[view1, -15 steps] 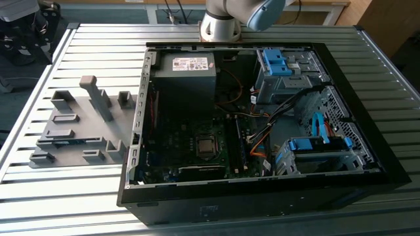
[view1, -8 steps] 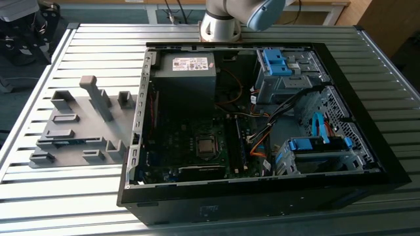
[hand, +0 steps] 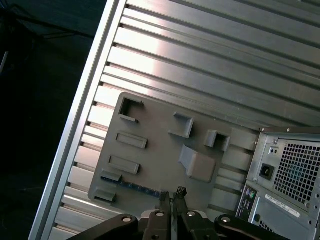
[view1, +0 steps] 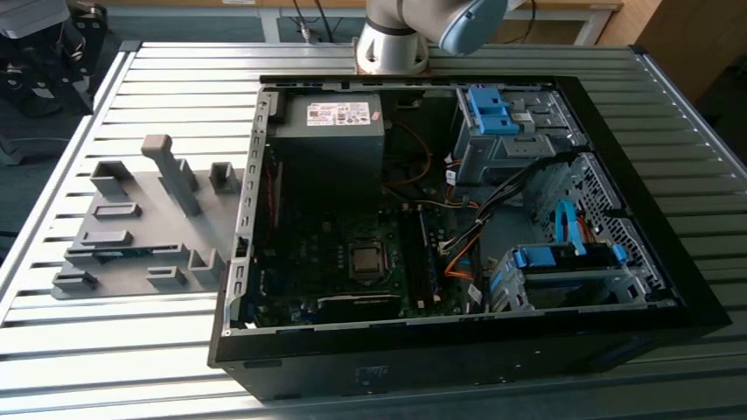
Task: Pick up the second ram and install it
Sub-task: 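Pick up the second ram and move it above second insertion slot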
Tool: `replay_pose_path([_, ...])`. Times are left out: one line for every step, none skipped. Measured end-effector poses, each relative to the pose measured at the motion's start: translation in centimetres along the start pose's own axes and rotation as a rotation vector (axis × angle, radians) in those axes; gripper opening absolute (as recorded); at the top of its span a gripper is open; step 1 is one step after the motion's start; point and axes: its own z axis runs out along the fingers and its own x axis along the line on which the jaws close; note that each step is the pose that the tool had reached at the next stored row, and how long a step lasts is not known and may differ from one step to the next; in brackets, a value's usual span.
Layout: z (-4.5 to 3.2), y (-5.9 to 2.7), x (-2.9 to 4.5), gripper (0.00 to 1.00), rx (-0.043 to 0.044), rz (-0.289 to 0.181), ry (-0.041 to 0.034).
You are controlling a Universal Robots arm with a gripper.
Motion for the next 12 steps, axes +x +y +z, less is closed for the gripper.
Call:
replay_pose_path([0.0, 0.0, 0.0, 0.18, 0.0, 0.0, 0.0])
replay_pose_path([0.0, 0.0, 0.0, 0.17, 0.0, 0.0, -0.0001])
replay_pose_path([0.0, 0.0, 0.0, 0.11, 0.0, 0.0, 0.0])
replay_pose_path([0.0, 0.0, 0.0, 0.11, 0.0, 0.0, 0.0])
replay_pose_path([0.0, 0.0, 0.0, 0.11, 0.0, 0.0, 0.0])
replay_pose_path([0.0, 0.0, 0.01, 0.11, 0.0, 0.0, 0.0])
replay_pose_path([0.0, 0.0, 0.01, 0.11, 0.0, 0.0, 0.0])
replay_pose_path([0.0, 0.0, 0.01, 0.11, 0.0, 0.0, 0.0])
replay_pose_path([0.0, 0.0, 0.01, 0.11, 0.0, 0.0, 0.0])
replay_pose_path([0.0, 0.0, 0.01, 0.11, 0.0, 0.0, 0.0])
replay_pose_path([0.0, 0.0, 0.01, 0.11, 0.0, 0.0, 0.0])
replay_pose_path([0.0, 0.0, 0.01, 0.11, 0.0, -0.001, 0.0])
